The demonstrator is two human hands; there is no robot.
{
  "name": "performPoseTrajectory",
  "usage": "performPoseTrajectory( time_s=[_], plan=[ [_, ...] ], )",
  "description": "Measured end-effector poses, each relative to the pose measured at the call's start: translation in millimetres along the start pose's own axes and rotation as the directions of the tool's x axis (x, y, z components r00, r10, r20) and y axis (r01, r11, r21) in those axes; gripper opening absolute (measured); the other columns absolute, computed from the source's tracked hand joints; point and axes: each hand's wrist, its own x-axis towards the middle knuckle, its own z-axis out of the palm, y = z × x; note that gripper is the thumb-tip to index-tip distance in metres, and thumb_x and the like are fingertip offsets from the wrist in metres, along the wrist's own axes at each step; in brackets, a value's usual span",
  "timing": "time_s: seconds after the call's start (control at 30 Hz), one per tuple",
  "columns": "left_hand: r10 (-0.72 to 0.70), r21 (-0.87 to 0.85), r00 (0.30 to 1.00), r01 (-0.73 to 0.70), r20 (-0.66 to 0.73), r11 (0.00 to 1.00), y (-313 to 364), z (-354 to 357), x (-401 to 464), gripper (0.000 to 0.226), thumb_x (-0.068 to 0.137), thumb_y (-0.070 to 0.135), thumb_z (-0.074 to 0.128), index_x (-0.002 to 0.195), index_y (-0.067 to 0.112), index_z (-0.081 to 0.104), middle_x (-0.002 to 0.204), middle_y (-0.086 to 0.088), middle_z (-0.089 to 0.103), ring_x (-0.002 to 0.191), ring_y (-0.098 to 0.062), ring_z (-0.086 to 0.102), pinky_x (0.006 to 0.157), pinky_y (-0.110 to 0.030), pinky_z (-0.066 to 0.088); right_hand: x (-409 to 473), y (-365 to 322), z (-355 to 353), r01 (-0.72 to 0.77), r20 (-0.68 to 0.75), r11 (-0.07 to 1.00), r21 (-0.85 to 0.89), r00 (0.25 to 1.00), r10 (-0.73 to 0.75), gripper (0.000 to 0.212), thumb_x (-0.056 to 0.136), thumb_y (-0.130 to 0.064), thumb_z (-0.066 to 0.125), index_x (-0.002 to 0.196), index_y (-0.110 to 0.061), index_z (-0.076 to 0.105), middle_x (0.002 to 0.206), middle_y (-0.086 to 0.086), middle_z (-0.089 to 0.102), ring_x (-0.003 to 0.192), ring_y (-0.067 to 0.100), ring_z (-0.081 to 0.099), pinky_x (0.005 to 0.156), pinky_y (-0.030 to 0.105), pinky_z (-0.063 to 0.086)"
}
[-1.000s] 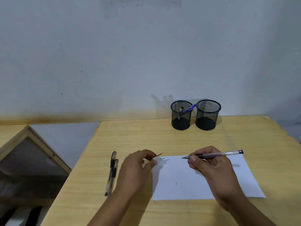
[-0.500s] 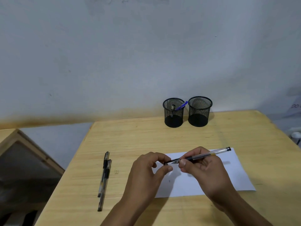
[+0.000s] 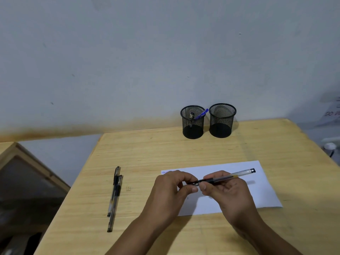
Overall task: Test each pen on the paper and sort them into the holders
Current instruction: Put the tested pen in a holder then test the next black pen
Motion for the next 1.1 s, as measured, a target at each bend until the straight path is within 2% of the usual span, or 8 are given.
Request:
performPoseTrajectory(
  time_s=[0.17,0.3,0.53,0.63,0.73,0.83,0.97,1.1],
  plan=[
    [-0.061,-0.107,0.997,0.057,-0.037,0.993,2.9,10.5,10.3,0.008,0.082,0.021,0.076,0.085,0.029,0.075,0.083,0.019,0.071,0.073,-0.001,0.059,0.069,-0.01,0.043,8.0,-0.5,-1.3,-0.026,-0.08,0.993,0.113,0.996,0.035,0.02,0.083,-0.003,0.075,0.097,-0.006,0.061,0.081,0.013,0.077,0.076,0.02,0.072,0.075,0.03,0.055],
    [-0.045,-0.161,0.999,0.045,0.001,0.986,12.9,21.0,28.5,0.012,0.083,0.023,0.077,0.09,0.033,0.075,0.083,0.021,0.071,0.069,0.002,0.058,0.067,-0.013,0.045,21.5,-8.4,-5.3,0.039,-0.209,0.978,0.206,0.978,0.005,0.017,0.084,0.0,0.073,0.088,-0.006,0.057,0.081,0.016,0.076,0.076,0.025,0.071,0.077,0.036,0.056],
    [-0.072,-0.049,0.996,0.075,0.056,0.996,19.9,45.0,94.6,0.034,0.082,0.041,0.075,0.114,0.032,0.067,0.094,0.013,0.067,0.073,-0.008,0.06,0.065,-0.018,0.047,74.3,-45.5,-54.0,0.128,-0.379,0.977,-0.168,0.907,-0.184,0.012,0.084,-0.009,0.073,0.092,-0.016,0.069,0.075,0.002,0.068,0.063,0.015,0.062,0.062,0.035,0.058],
    [-0.139,-0.073,0.99,0.141,0.024,0.987,19.3,59.5,130.4,0.043,0.081,0.038,0.076,0.12,0.025,0.064,0.1,0.01,0.065,0.075,-0.009,0.06,0.07,-0.024,0.048,101.4,-66.2,-83.5,0.122,-0.347,0.911,-0.394,0.898,-0.271,0.009,0.085,-0.013,0.07,0.089,-0.021,0.073,0.079,-0.001,0.067,0.066,0.016,0.061,0.062,0.034,0.058],
    [-0.199,-0.079,0.979,0.196,-0.039,0.977,21.4,74.5,159.0,0.05,0.082,0.037,0.075,0.126,0.019,0.06,0.107,0.007,0.063,0.101,-0.015,0.061,0.083,-0.027,0.046,127.9,-90.3,-106.6,0.143,-0.261,0.761,-0.633,0.886,-0.383,0.01,0.086,-0.016,0.067,0.085,-0.022,0.075,0.085,-0.005,0.072,0.067,0.011,0.065,0.07,0.028,0.051],
    [-0.246,-0.054,0.963,0.241,-0.114,0.969,25.2,89.0,177.5,0.044,0.082,0.036,0.075,0.118,0.014,0.063,0.098,0.003,0.062,0.104,-0.023,0.062,0.077,-0.025,0.041,152.9,-112.9,-115.1,0.16,-0.127,0.589,-0.792,0.901,-0.415,0.01,0.087,-0.018,0.066,0.087,-0.02,0.076,0.082,-0.007,0.071,0.08,0.012,0.065,0.067,0.02,0.043],
    [-0.303,-0.038,0.928,0.302,-0.217,0.953,23.8,104.3,192.5,0.048,0.08,0.042,0.074,0.116,0.012,0.061,0.111,-0.006,0.068,0.105,-0.027,0.063,0.075,-0.026,0.04,178.9,-127.2,-109.4,0.185,-0.001,0.465,-0.866,0.928,-0.372,0.01,0.087,-0.022,0.068,0.087,-0.019,0.077,0.074,-0.011,0.066,0.076,0.012,0.063,0.059,0.014,0.04],
    [-0.328,-0.043,0.914,0.328,-0.238,0.944,20.8,112.5,202.0,0.041,0.076,0.052,0.071,0.104,0.022,0.065,0.098,0.002,0.071,0.093,-0.025,0.066,0.075,-0.032,0.051,199.7,-121.6,-101.5,0.207,0.075,0.4,-0.893,0.943,-0.323,0.011,0.085,-0.027,0.073,0.09,-0.017,0.074,0.081,-0.003,0.067,0.074,0.013,0.06,0.056,0.017,0.039]
  ],
)
